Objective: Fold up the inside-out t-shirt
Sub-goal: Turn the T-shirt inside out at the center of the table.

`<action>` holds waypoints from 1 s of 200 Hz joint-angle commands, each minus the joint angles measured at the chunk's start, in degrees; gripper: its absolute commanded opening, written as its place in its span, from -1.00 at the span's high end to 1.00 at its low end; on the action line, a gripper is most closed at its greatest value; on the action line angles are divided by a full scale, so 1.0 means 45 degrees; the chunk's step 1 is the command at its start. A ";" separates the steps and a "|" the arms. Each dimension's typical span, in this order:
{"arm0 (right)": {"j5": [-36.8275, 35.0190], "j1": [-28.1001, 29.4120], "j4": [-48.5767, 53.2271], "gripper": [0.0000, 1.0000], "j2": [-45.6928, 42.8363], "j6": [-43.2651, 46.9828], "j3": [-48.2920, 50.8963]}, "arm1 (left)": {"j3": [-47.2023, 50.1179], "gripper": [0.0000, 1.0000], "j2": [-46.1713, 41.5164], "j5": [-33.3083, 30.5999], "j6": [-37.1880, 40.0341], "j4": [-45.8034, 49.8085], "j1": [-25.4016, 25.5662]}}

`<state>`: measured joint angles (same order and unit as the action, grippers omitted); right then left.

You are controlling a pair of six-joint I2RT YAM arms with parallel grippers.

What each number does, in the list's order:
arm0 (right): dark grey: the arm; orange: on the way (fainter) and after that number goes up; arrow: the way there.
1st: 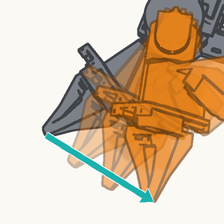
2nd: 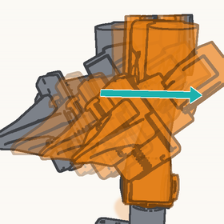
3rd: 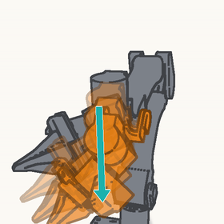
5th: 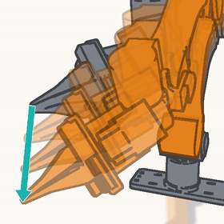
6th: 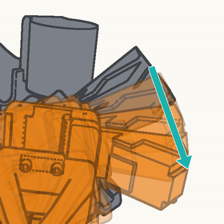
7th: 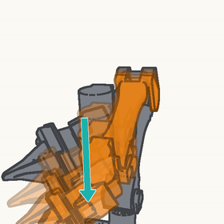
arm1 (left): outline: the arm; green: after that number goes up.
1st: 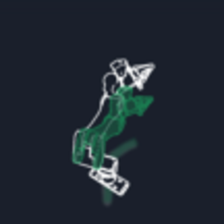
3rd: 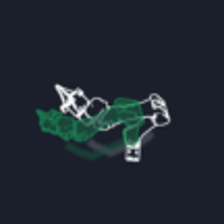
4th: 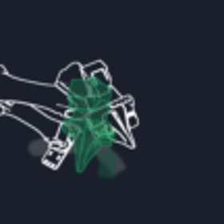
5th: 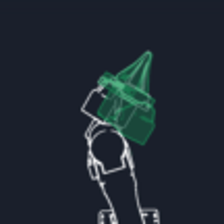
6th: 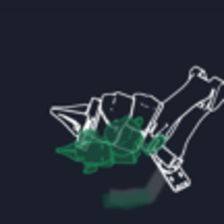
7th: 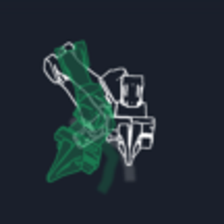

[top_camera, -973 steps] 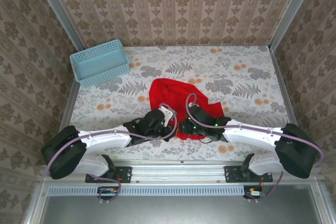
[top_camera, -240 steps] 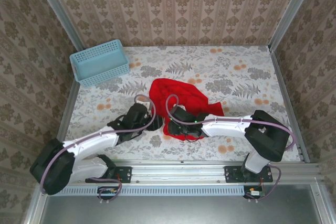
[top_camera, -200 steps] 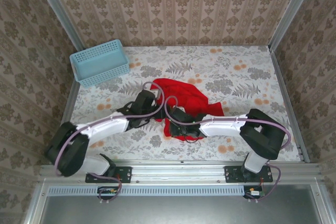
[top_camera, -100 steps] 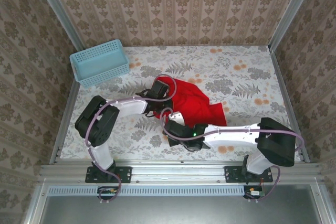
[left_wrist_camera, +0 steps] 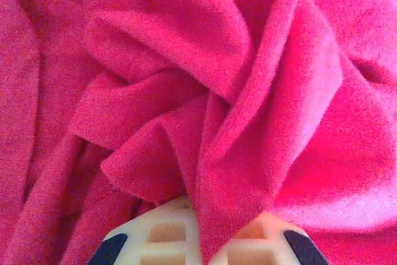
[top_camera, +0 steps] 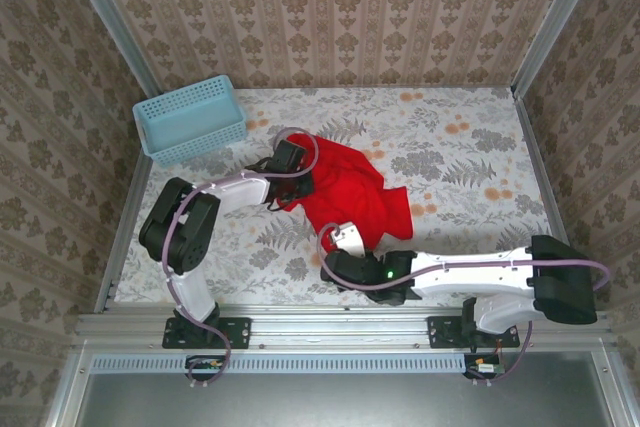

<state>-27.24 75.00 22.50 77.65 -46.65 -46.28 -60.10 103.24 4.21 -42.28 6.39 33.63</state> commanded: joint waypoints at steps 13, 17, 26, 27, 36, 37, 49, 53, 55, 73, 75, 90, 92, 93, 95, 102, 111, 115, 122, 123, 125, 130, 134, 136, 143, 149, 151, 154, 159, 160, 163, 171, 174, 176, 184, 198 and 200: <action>0.1682 -0.0457 -0.0744 0.35 -0.1447 0.0283 0.0632 | 0.0493 1.00 -0.0682 -0.0391 -0.0140 -0.0986 -0.0020; 0.1714 -0.0630 -0.0837 0.34 -0.1578 0.0246 0.0727 | 0.0555 1.00 -0.0731 -0.0374 -0.0138 -0.1016 0.0021; 0.1816 -0.1116 -0.0913 0.33 -0.1806 0.0055 0.0928 | 0.0744 1.00 -0.0838 -0.0335 -0.0189 -0.1098 0.0119; 0.1816 -0.1186 -0.0935 0.33 -0.1816 0.0045 0.0958 | 0.0770 1.00 -0.0855 -0.0323 -0.0192 -0.1113 0.0122; 0.1912 -0.1671 -0.1073 0.34 -0.1835 -0.0067 0.1132 | 0.0955 1.00 -0.0979 -0.0291 -0.0214 -0.1258 0.0230; 0.1923 -0.1718 -0.1084 0.35 -0.1830 -0.0074 0.1138 | 0.0973 1.00 -0.0994 -0.0291 -0.0233 -0.1271 0.0246; 0.2155 -0.2225 -0.1395 0.36 -0.1630 0.0007 0.1140 | 0.1149 1.00 -0.1115 -0.0367 -0.0284 -0.1293 0.0368; 0.2245 -0.2328 -0.1546 0.36 -0.1515 0.0113 0.1092 | 0.1171 1.00 -0.1140 -0.0387 -0.0291 -0.1287 0.0405; 0.2285 -0.2355 -0.1617 0.36 -0.1450 0.0157 0.1053 | 0.1188 1.00 -0.1154 -0.0388 -0.0301 -0.1285 0.0415; 0.2555 -0.2395 -0.1962 0.36 -0.0519 0.0640 0.0324 | 0.1289 1.00 -0.1207 -0.0397 -0.0329 -0.1272 0.0460; 0.2572 -0.2391 -0.1965 0.36 -0.0356 0.0670 0.0207 | 0.1315 1.00 -0.1205 -0.0405 -0.0340 -0.1271 0.0472; 0.2875 -0.2390 -0.1970 0.36 0.0796 0.0773 -0.0532 | 0.1376 1.00 -0.1204 -0.0369 -0.0382 -0.1279 0.0457; 0.2935 -0.2390 -0.2002 0.36 0.0983 0.0791 -0.0627 | 0.1405 1.00 -0.1204 -0.0364 -0.0373 -0.1293 0.0457; 0.2971 -0.2390 -0.2007 0.36 0.1054 0.0794 -0.0660 | 0.1413 1.00 -0.1204 -0.0366 -0.0371 -0.1298 0.0457; 0.3023 -0.2380 -0.2040 0.36 0.1209 0.0811 -0.0737 | 0.1419 1.00 -0.1204 -0.0353 -0.0389 -0.1307 0.0457; 0.3181 -0.2391 -0.2082 0.37 0.1673 0.0816 -0.1010 | 0.1484 1.00 -0.1223 -0.0350 -0.0426 -0.1388 0.0458; 0.3303 -0.2387 -0.2109 0.36 0.2180 0.0807 -0.1327 | 0.1487 1.00 -0.1224 -0.0320 -0.0447 -0.1383 0.0452; 0.3385 -0.2390 -0.2201 0.35 0.2377 0.0820 -0.1419 | 0.1493 1.00 -0.1224 -0.0314 -0.0433 -0.1369 0.0457; 0.3544 -0.2390 -0.2372 0.31 0.2655 0.0855 -0.1548 | 0.1493 1.00 -0.1240 -0.0315 -0.0430 -0.1371 0.0457; 0.3569 -0.2390 -0.2387 0.31 0.2690 0.0856 -0.1579 | 0.1496 1.00 -0.1242 -0.0322 -0.0429 -0.1376 0.0457; 0.3617 -0.2390 -0.2414 0.30 0.2766 0.0856 -0.1626 | 0.1498 1.00 -0.1243 -0.0318 -0.0438 -0.1385 0.0457; 0.3656 -0.2390 -0.2486 0.27 0.2914 0.0873 -0.1711 | 0.1500 1.00 -0.1243 -0.0319 -0.0429 -0.1416 0.0451; 0.3691 -0.2390 -0.2545 0.24 0.3032 0.0875 -0.1786 | 0.1514 1.00 -0.1243 -0.0313 -0.0445 -0.1396 0.0457; 0.3706 -0.2400 -0.2546 0.23 0.3105 0.0875 -0.1825 | 0.1513 1.00 -0.1243 -0.0311 -0.0442 -0.1395 0.0457; 0.3722 -0.2426 -0.2587 0.18 0.3342 0.0875 -0.1960 | 0.1504 1.00 -0.1234 -0.0316 -0.0447 -0.1416 0.0456; 0.3726 -0.2461 -0.2528 0.14 0.3517 0.0866 -0.2078 | 0.1510 1.00 -0.1243 -0.0310 -0.0465 -0.1420 0.0456; 0.3724 -0.2481 -0.2512 0.13 0.3563 0.0849 -0.2117 | 0.1507 1.00 -0.1243 -0.0310 -0.0457 -0.1416 0.0457; 0.3742 -0.2518 -0.2502 0.11 0.3658 0.0823 -0.2152 | 0.1502 1.00 -0.1243 -0.0310 -0.0454 -0.1420 0.0457; 0.3768 -0.2576 -0.2536 0.10 0.3779 0.0788 -0.2194 | 0.1499 1.00 -0.1234 -0.0306 -0.0463 -0.1421 0.0457; 0.3779 -0.2590 -0.2547 0.10 0.3819 0.0783 -0.2195 | 0.1509 1.00 -0.1238 -0.0298 -0.0465 -0.1421 0.0457; 0.3785 -0.2635 -0.2589 0.09 0.3863 0.0778 -0.2210 | 0.1517 1.00 -0.1228 -0.0291 -0.0467 -0.1423 0.0457; 0.3820 -0.2729 -0.2657 0.09 0.3996 0.0750 -0.2235 | 0.1527 1.00 -0.1267 -0.0270 -0.0464 -0.1433 0.0457; 0.3832 -0.2784 -0.2688 0.10 0.4042 0.0764 -0.2235 | 0.1549 1.00 -0.1258 -0.0261 -0.0459 -0.1439 0.0457; 0.3834 -0.2806 -0.2743 0.10 0.4061 0.0774 -0.2235 | 0.1546 1.00 -0.1252 -0.0249 -0.0465 -0.1440 0.0467; 0.3832 -0.2885 -0.2863 0.10 0.4129 0.0893 -0.2285 | 0.1575 1.00 -0.1287 -0.0246 -0.0460 -0.1476 0.0476; 0.3797 -0.2917 -0.2930 0.19 0.4282 0.1228 -0.2533 | 0.1594 1.00 -0.1320 -0.0251 -0.0479 -0.1479 0.0477; 0.3791 -0.2912 -0.2930 0.21 0.4301 0.1281 -0.2573 | 0.1606 1.00 -0.1326 -0.0242 -0.0485 -0.1489 0.0467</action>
<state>-10.79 62.57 10.61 95.68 -43.05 -55.07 -53.95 99.63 2.98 -43.38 0.30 35.55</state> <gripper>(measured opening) 0.429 0.063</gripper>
